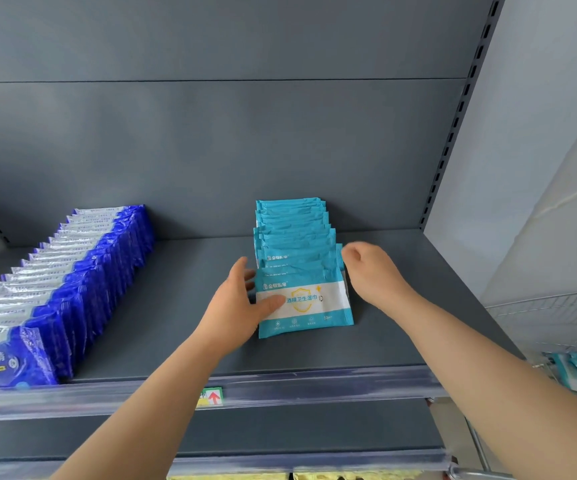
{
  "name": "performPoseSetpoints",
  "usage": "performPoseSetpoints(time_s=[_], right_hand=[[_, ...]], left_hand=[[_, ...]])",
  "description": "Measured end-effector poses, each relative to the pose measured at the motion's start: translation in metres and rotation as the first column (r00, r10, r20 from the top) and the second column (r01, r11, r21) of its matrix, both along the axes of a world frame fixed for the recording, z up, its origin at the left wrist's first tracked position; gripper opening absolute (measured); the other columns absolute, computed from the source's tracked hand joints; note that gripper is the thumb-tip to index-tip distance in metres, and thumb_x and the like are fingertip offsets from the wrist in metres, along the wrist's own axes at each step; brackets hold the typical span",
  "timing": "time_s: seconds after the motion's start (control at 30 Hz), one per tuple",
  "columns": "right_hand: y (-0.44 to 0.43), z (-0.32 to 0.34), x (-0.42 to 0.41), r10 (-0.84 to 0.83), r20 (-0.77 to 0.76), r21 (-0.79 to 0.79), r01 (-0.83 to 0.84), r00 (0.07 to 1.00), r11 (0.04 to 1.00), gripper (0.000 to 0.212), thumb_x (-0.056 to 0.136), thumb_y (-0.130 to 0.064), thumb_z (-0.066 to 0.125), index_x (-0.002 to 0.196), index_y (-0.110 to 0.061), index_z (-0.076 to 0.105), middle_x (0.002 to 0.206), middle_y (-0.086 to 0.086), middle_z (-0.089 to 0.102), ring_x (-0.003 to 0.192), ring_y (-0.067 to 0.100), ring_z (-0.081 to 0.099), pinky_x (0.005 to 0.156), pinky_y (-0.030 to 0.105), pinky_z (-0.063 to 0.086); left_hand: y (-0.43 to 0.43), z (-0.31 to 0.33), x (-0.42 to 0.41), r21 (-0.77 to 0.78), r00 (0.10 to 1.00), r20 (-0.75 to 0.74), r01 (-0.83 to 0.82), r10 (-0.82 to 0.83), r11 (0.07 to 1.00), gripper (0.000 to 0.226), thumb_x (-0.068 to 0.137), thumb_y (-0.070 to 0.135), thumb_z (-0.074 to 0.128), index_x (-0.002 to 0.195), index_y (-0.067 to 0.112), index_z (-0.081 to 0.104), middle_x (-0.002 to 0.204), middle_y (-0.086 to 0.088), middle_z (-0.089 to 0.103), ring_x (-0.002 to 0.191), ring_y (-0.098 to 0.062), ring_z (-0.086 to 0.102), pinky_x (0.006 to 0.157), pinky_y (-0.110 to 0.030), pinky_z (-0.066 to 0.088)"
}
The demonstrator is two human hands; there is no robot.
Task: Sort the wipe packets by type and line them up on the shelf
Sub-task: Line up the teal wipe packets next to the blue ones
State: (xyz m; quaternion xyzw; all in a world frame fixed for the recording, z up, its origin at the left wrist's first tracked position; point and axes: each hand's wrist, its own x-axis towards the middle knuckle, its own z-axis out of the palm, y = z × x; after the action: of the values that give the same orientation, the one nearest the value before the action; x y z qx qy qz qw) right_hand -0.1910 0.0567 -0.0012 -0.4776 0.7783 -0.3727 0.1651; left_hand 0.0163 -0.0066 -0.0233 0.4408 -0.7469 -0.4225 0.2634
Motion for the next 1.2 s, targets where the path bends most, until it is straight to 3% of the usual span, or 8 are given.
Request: performPoseSetpoints(time_s=[0.07,0.17,0.4,0.47,0.57,0.73,1.03,1.2], right_hand=[[0.012,-0.007,0.008,0.056,0.059,0.058,-0.059,0.997,0.997,0.036,0.102,-0.026,0.028,0.074,-0.011,0.043,0.073,0.004,0.053,0.056,0.008,0.040,0.047,0.022,0.030],[0.017,-0.017,0.016,0.117,0.078,0.084,-0.123,0.990,0.989,0.022,0.101,-0.021,0.034,0.103,-0.018,0.055,0.097,-0.006,0.062,0.070,0.006,0.057,0.044,0.013,0.037],[0.029,-0.021,0.016,0.146,0.012,0.048,-0.146,0.989,0.988,0.020,0.100,-0.027,0.044,0.116,-0.021,0.053,0.112,-0.009,0.061,0.093,0.009,0.061,0.061,0.024,0.055],[0.039,-0.020,0.013,0.147,-0.036,0.053,-0.145,0.988,0.988,0.024,0.099,-0.029,0.046,0.119,-0.017,0.053,0.118,-0.006,0.061,0.107,0.014,0.061,0.074,0.035,0.059],[0.061,-0.014,-0.002,0.083,-0.207,0.081,-0.067,0.975,0.994,0.045,0.098,-0.031,0.047,0.141,-0.020,0.042,0.145,-0.004,0.045,0.124,0.018,0.051,0.104,0.032,0.042],[0.110,-0.006,-0.051,-0.004,-0.410,0.075,0.038,0.912,0.996,0.044,0.098,-0.031,0.047,0.140,-0.019,0.046,0.147,-0.005,0.044,0.128,0.016,0.048,0.106,0.029,0.036],[0.236,-0.019,-0.189,-0.199,-0.496,0.076,0.270,0.845,0.960,0.033,0.093,-0.021,0.054,0.121,-0.007,0.063,0.123,0.012,0.064,0.110,0.031,0.061,0.093,0.042,0.050],[0.310,-0.035,-0.289,-0.196,-0.520,0.197,0.340,0.831,0.919,0.035,0.097,-0.025,0.047,0.128,-0.012,0.058,0.133,0.005,0.058,0.119,0.022,0.055,0.098,0.032,0.044]], left_hand=[[0.007,-0.007,0.000,-0.048,0.996,0.062,0.065,-0.062,0.997,0.055,0.089,0.035,0.064,0.135,0.026,0.035,0.128,0.019,0.053,0.093,0.001,0.058,0.064,-0.012,0.052],[0.008,-0.010,-0.002,-0.080,0.991,0.098,0.093,-0.085,0.992,0.045,0.093,0.037,0.057,0.133,0.029,0.038,0.129,0.014,0.057,0.104,-0.004,0.059,0.075,-0.017,0.053],[0.012,-0.008,-0.001,-0.113,0.986,0.157,0.075,-0.057,0.991,0.050,0.092,0.039,0.057,0.134,0.027,0.035,0.135,0.010,0.053,0.108,-0.007,0.056,0.072,-0.015,0.050],[0.015,-0.007,-0.001,-0.272,0.966,0.252,0.012,0.059,0.962,0.063,0.090,0.042,0.059,0.142,0.022,0.029,0.143,0.004,0.044,0.123,-0.016,0.049,0.093,-0.031,0.048],[0.024,0.000,-0.015,-0.595,0.933,0.289,-0.002,0.216,0.803,0.066,0.089,0.039,0.060,0.144,0.013,0.033,0.147,-0.004,0.040,0.132,-0.027,0.038,0.110,-0.044,0.031],[0.060,0.013,-0.087,-0.788,0.971,0.238,0.172,0.036,0.591,0.036,0.086,0.033,0.054,0.113,0.012,0.067,0.109,-0.005,0.068,0.094,-0.031,0.063,0.085,-0.041,0.049],[0.164,-0.003,-0.277,-0.755,0.903,0.315,0.425,-0.291,0.500,0.021,0.076,0.024,0.062,0.090,0.013,0.074,0.084,-0.001,0.071,0.075,-0.027,0.066,0.071,-0.036,0.051],[0.228,-0.027,-0.398,-0.689,0.856,0.396,0.517,-0.333,0.508,0.025,0.077,0.029,0.050,0.083,0.017,0.072,0.082,0.001,0.069,0.076,-0.026,0.064,0.070,-0.032,0.049]])
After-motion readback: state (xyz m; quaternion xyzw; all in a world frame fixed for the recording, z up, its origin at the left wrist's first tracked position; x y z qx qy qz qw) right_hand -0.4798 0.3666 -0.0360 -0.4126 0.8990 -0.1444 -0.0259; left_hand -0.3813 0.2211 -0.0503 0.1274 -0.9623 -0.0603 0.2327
